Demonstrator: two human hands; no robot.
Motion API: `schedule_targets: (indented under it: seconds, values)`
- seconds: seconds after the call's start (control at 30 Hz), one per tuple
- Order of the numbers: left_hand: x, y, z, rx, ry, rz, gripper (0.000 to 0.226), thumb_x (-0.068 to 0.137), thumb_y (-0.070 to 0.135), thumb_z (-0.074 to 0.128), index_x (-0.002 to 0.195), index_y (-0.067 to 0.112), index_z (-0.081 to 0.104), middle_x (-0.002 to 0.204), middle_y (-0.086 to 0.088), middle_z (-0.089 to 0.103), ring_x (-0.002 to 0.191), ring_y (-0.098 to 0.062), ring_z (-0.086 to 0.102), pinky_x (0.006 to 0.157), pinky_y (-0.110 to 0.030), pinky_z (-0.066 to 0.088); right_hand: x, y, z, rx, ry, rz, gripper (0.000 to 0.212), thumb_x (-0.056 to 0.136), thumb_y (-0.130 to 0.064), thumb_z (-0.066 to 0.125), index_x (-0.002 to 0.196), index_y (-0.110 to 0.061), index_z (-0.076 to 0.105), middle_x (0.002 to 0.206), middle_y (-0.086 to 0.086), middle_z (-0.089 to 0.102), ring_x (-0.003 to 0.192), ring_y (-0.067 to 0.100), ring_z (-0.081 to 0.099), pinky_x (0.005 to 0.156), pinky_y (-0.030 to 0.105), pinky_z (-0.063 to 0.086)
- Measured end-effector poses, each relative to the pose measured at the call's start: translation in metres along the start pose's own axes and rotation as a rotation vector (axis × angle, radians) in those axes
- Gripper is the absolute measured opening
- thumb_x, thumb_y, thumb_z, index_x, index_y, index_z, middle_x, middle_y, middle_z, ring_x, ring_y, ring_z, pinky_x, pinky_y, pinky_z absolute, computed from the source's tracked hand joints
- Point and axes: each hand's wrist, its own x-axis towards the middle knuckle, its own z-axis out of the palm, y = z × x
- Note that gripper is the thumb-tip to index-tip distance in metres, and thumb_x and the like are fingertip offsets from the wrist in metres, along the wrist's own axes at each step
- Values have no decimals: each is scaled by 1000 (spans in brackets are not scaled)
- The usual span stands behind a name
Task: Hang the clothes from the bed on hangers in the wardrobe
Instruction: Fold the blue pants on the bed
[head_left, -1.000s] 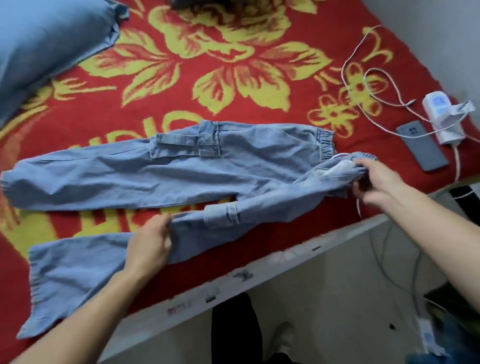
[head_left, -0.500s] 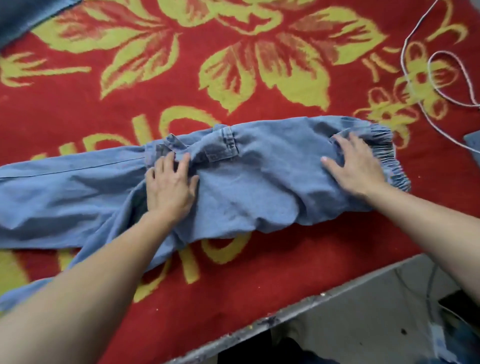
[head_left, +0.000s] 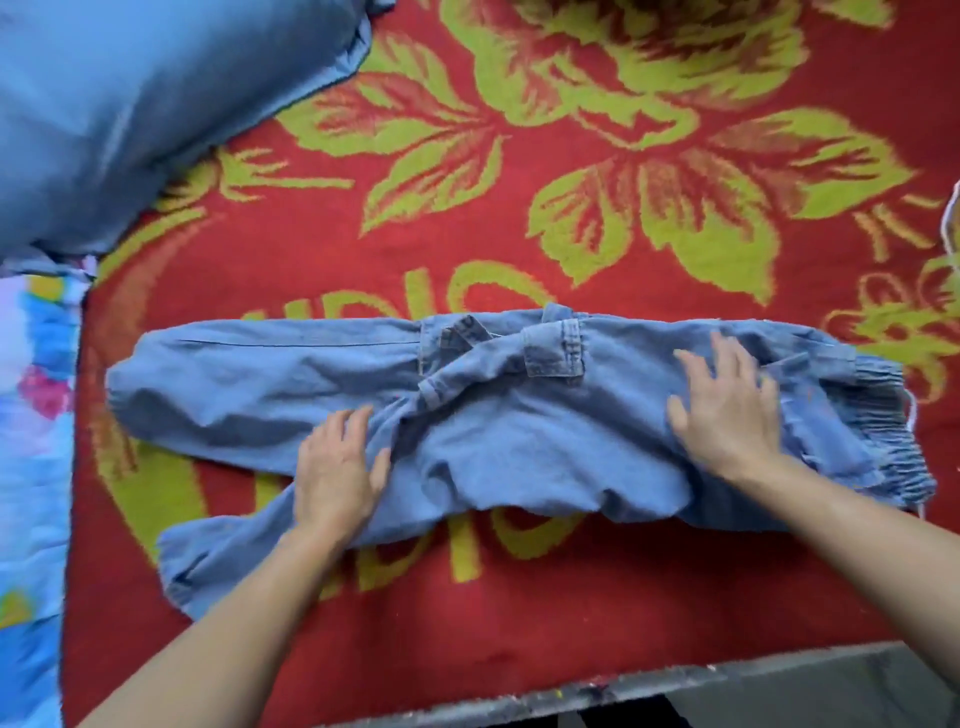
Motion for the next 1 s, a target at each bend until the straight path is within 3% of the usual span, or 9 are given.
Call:
schedule_targets:
  seconds: [0.17, 0.27, 0.37, 0.5, 0.6, 0.7, 0.8, 0.87, 1.0]
  values:
    - [-76, -122, 11, 199, -209, -175, 69, 56, 43, 81, 116, 14, 62, 106, -12, 59, 94, -36, 60, 76, -45, 50, -16, -147, 7, 218, 88, -559, 27, 74, -25, 53, 92, -14, 70, 93, 5, 68, 87, 32, 66, 68, 40, 51]
    - [-113, -165, 28, 241, -152, -178, 89, 50, 51, 80, 127, 16, 54, 126, -20, 52, 109, -36, 53, 82, -48, 45, -24, -219, 31, 208, 51, -707, 33, 65, -12, 71, 97, -13, 70, 102, 8, 68, 93, 32, 65, 66, 39, 53]
    - [-147, -196, 52, 274, -118, 47, 94, 54, 63, 64, 134, 19, 45, 142, -24, 41, 127, -34, 41, 92, -49, 36, -21, -264, 58, 116, -33, -669, 54, 65, -9, 72, 118, -14, 66, 130, 16, 58, 118, 36, 55, 77, 44, 52]
    - [-163, -224, 67, 227, -284, 120, 102, 45, 55, 74, 137, 23, 46, 149, -24, 33, 135, -34, 37, 99, -54, 37, -18, -280, 75, 15, -81, -542, 18, 85, -27, 66, 99, -20, 74, 123, 3, 63, 118, 30, 52, 76, 43, 52]
    - [-156, -246, 65, 244, -326, 258, 79, 49, 30, 72, 126, 21, 60, 145, -26, 40, 130, -36, 47, 97, -56, 43, -19, -282, 64, 89, -102, -414, 17, 90, -36, 62, 100, -26, 73, 116, -7, 64, 116, 23, 51, 76, 40, 52]
    - [-148, -265, 54, 178, -143, 361, 19, 73, 24, 51, 84, 20, 66, 122, -14, 63, 109, -26, 63, 92, -47, 41, -20, -291, 47, 127, -116, -345, 18, 92, -34, 59, 103, -27, 71, 110, -7, 66, 112, 22, 54, 81, 39, 50]
    - [-114, -270, 21, -168, 18, 218, 12, 82, 24, 43, 73, 22, 50, 74, 3, 60, 70, -19, 60, 78, -34, 39, -11, -302, 27, 183, -78, -258, 19, 94, -30, 56, 106, -27, 71, 109, -1, 69, 107, 27, 59, 80, 40, 48]
    - [-91, -276, -1, -224, 24, 266, 6, 80, 25, 43, 75, 23, 44, 66, 2, 56, 63, -24, 58, 69, -30, 35, 0, -309, 14, 194, -59, -196, 21, 94, -31, 55, 108, -25, 71, 109, 5, 70, 104, 31, 61, 79, 42, 49]
    - [-68, -299, 0, 185, -205, 554, 60, 50, 37, 64, 109, 24, 57, 105, -4, 63, 106, -24, 63, 89, -38, 48, 22, -322, 8, 225, -45, -65, 25, 93, -37, 54, 108, -26, 70, 108, 6, 71, 103, 31, 63, 83, 44, 51]
